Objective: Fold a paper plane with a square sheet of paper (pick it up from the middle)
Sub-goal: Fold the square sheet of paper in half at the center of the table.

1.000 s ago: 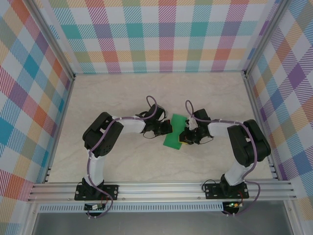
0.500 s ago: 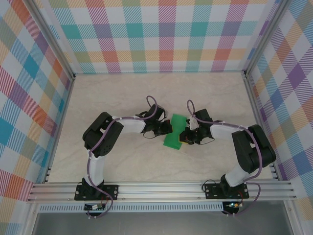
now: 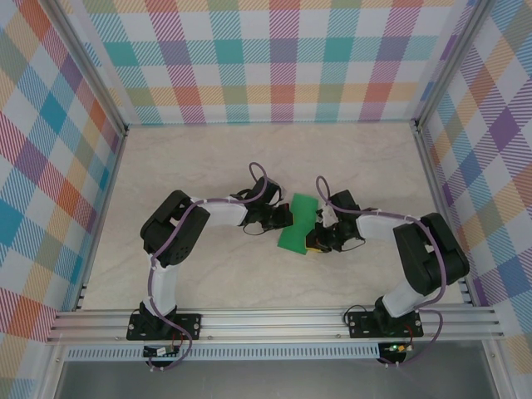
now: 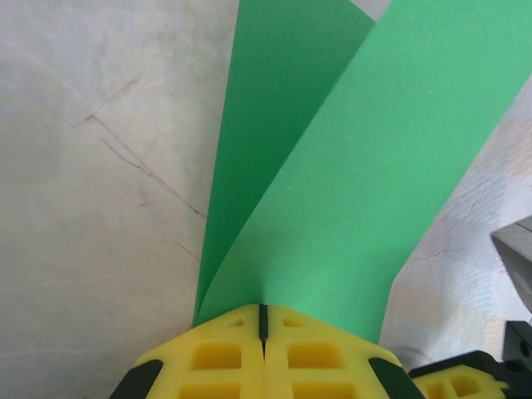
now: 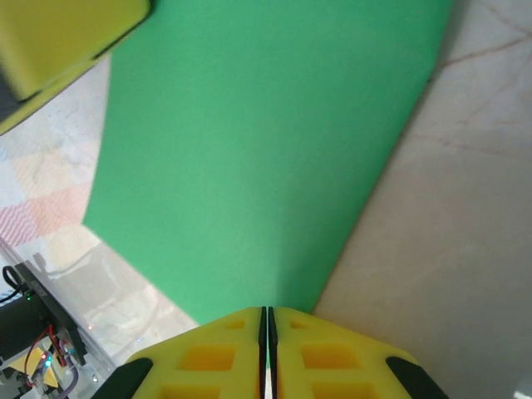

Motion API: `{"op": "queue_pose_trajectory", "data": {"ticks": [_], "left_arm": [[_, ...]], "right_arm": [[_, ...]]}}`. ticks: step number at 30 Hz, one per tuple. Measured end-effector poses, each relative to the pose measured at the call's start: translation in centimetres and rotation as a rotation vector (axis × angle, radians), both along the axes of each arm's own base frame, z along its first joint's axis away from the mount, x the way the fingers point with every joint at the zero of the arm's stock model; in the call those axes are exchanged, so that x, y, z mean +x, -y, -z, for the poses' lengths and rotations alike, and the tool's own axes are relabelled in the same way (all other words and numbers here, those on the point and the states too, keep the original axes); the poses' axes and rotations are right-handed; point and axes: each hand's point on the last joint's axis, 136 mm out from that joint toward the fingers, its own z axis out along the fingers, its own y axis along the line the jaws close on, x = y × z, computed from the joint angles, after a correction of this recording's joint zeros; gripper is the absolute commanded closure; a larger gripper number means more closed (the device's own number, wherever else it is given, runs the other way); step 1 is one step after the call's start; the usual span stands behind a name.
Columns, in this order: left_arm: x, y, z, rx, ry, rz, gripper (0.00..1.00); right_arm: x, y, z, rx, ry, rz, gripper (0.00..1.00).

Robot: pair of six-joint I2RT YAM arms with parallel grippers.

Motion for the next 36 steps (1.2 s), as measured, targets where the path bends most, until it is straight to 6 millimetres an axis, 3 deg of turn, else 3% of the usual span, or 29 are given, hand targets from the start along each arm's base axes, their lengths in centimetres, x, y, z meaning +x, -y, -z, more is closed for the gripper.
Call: {"op": "queue_pose_trajectory", "data": {"ticks": [7,15,26,36], "left_arm": [[0.0,0.0,0.0,0.000,0.000,0.000,1.00],[0.0,0.0,0.0,0.000,0.000,0.000,1.00],[0.0,0.0,0.0,0.000,0.000,0.001,1.00],[0.0,0.0,0.0,0.000,0.000,0.001,1.00]], "right_arm": [[-0.4,-1.2,-1.1,0.053,0.011,-0.029,0.88],[-1.0,-0.7,1.1,-0.005,-0.043,-0.028,0.88],[-1.0,-1.1,-0.7,0.022,-0.011,-0.040,0.87],[-1.6,-0.9,1.0,0.001,-0.065,-0.041,0.88]]}}
